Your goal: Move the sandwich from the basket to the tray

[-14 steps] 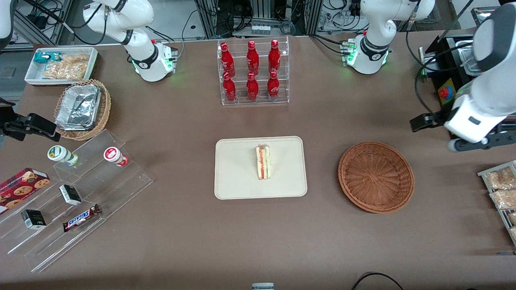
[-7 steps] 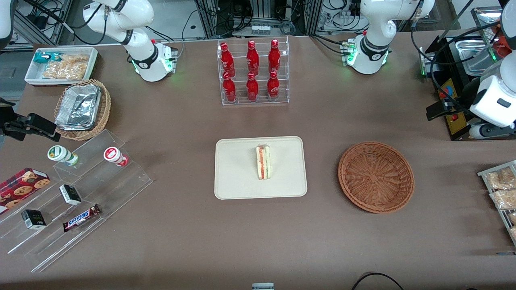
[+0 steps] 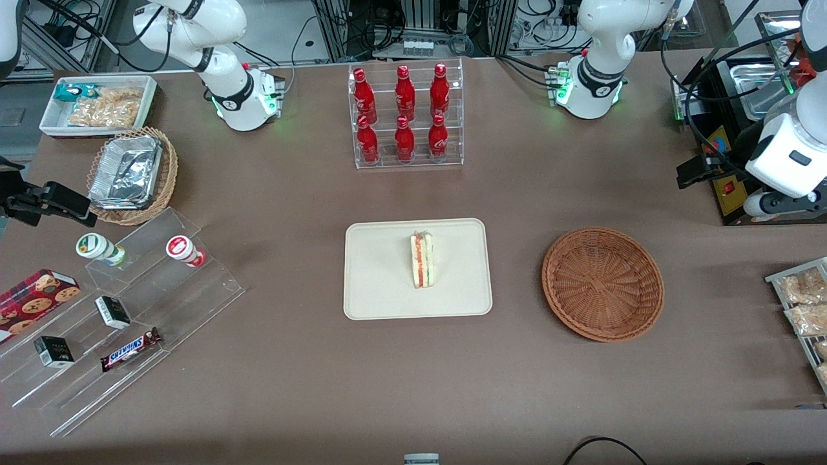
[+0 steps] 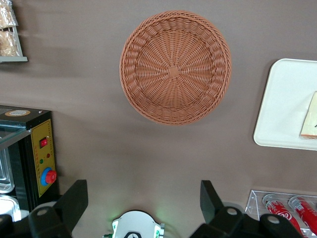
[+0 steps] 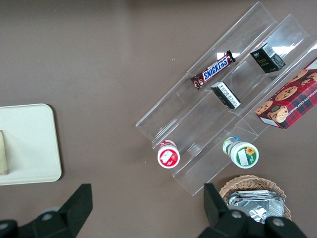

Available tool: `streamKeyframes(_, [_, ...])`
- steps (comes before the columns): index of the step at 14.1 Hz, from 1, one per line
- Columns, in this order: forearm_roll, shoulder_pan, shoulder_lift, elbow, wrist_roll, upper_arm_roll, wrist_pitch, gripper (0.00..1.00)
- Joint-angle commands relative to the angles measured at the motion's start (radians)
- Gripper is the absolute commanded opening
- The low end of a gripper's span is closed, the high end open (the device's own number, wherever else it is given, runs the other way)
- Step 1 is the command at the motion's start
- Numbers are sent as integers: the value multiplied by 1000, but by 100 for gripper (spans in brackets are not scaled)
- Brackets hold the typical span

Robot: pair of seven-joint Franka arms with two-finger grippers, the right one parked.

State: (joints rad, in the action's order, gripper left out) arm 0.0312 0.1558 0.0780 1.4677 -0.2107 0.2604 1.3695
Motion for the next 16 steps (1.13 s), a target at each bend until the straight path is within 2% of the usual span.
streamKeyframes(1, [-7, 21, 3, -13, 1, 20, -13, 100])
streamKeyframes(16, [3, 22, 72, -36, 10, 25, 14, 100])
